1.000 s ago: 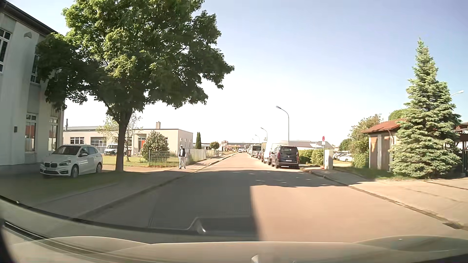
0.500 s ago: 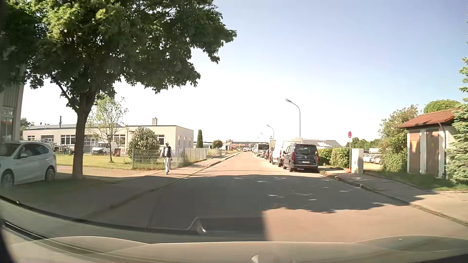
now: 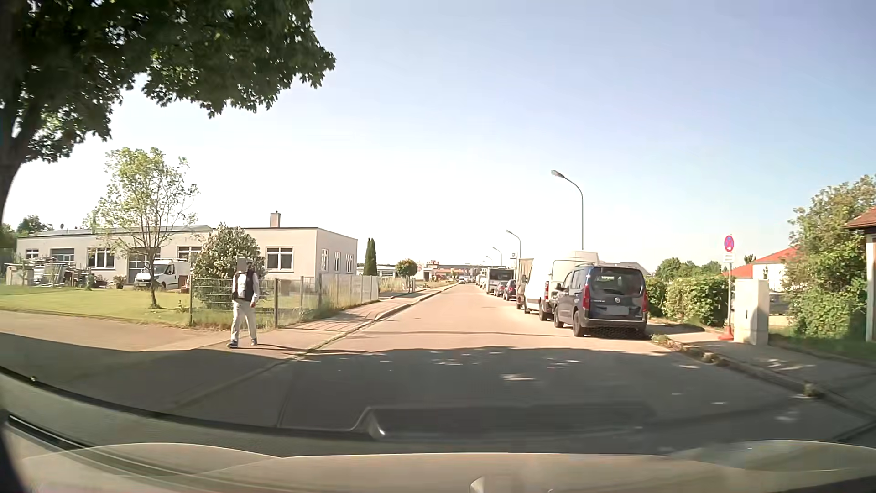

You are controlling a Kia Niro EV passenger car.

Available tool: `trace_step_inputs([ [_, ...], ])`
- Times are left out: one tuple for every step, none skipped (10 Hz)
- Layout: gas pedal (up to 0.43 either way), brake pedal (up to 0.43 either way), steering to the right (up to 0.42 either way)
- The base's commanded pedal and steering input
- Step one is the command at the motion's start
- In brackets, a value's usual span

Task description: Follow the waypoints while adhering to traffic rules and regulations

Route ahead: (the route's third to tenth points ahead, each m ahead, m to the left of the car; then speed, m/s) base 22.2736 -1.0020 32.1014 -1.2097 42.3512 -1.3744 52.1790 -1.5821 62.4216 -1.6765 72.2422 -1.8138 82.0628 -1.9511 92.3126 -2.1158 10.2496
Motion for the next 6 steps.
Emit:
trace_step_inputs([
  [0.138,0.000,-0.005],
  [0.150,0.000,-0.005],
  [0.189,0.000,-0.005],
  [0.189,0.000,-0.005],
  [0.189,0.000,-0.005],
  [0.189,0.000,-0.004],
])
